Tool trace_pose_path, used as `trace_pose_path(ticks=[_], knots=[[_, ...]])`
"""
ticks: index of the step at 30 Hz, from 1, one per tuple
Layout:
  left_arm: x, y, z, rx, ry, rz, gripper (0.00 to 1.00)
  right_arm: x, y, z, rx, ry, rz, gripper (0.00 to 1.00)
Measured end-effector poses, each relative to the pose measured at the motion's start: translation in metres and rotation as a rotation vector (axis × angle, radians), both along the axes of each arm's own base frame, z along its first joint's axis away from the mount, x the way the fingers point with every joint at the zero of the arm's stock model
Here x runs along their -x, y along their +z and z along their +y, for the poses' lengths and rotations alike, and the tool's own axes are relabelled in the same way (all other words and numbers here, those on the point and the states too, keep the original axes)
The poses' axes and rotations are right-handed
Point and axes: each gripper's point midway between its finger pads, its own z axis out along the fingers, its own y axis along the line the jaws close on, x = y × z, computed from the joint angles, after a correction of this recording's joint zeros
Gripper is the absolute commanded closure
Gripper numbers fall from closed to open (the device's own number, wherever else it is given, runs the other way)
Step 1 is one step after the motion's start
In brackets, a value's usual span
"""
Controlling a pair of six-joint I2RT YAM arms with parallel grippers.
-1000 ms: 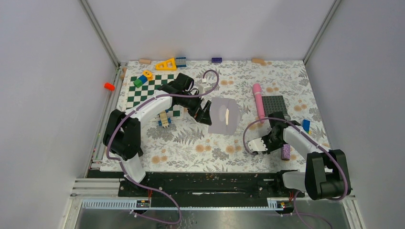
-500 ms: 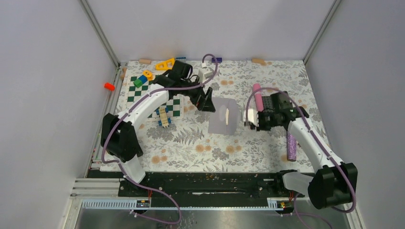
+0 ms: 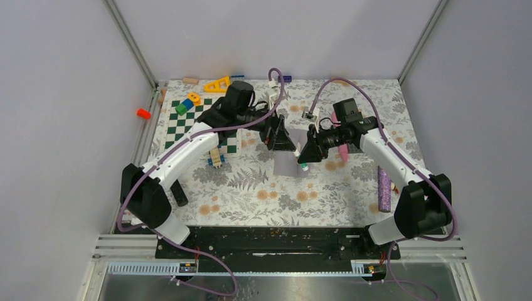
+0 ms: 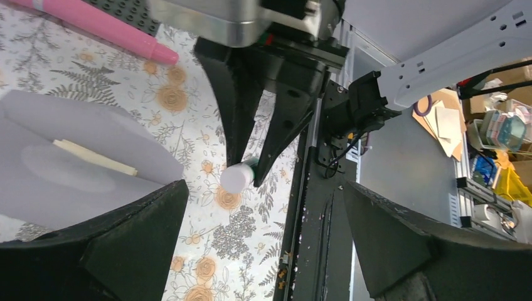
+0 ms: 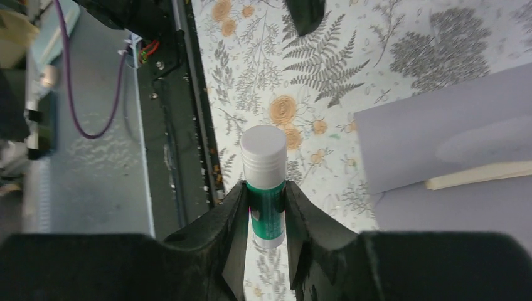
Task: Place the letter into the envelope and seal it
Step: Open the solid glue cap from the solid glue.
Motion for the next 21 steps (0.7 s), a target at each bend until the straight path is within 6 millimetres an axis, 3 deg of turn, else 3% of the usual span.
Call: trace_pose_path(ticks=[4, 12, 15, 21], knots=[[0.005, -0.01, -0.006, -0.005, -0.027, 0.031, 0.01, 0.006, 0.0, 0.004, -0.022, -0.014, 0.098, 0.82], [0.004, -0.038, -0.013, -0.043, -0.043, 0.093, 0.04, 0.011, 0.006, 0.007, -0.049, -0.007, 0.133, 0.81], [0.004, -0.045, -0.014, -0.051, -0.049, 0.109, 0.12, 0.012, 0.006, 0.007, -0.055, -0.003, 0.135, 0.82], [0.011, -0.045, -0.018, -0.045, -0.08, 0.121, 0.39, 0.013, 0.004, 0.007, -0.052, -0.003, 0.142, 0.82]])
